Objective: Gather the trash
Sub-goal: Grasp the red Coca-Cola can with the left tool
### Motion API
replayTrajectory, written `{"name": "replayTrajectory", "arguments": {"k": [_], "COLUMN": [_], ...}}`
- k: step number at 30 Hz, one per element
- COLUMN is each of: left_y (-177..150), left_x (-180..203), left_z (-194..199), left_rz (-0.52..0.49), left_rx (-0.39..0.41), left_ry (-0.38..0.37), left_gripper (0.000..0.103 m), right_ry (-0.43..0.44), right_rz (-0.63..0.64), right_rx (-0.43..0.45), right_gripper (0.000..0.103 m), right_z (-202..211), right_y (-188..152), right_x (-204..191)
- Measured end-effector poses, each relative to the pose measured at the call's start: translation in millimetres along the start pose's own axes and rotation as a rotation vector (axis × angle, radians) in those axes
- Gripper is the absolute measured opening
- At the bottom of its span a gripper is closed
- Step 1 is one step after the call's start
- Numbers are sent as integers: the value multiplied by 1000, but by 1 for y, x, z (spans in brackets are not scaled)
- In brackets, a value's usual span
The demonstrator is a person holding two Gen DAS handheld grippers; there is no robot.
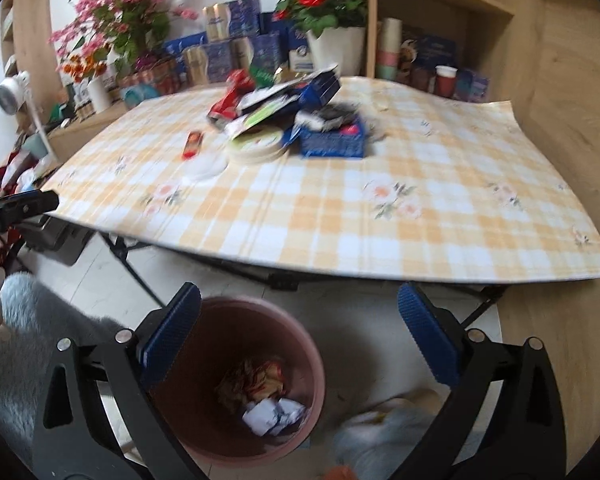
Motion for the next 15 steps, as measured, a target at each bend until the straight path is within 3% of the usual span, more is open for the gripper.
{"name": "replayTrajectory", "arguments": {"k": [8,15], "left_y": [92,153], "left_x": [62,100], "left_z": [-69,-152], "left_rz": [4,11], "left_rx": [-34,-65], "left_ry": [-18,40], "left_gripper": [97,88], "right_ry": [13,43], "right_rz": [-78,-152], "right_rx": [55,59], "right_gripper": [97,97], "right_z": [-10,-32], "right_y": [31,43], "right_x": [37,63]}}
Point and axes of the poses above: each gripper's, at about its wrist camera, not at the fingertips, and z roughly against the way its jaws point, x to its right, y to its top, the point moved 10 cm from there along -z, roughly the way its jaws point, and after that the axes turned 13 degrees about z, right-handed, at the moved point
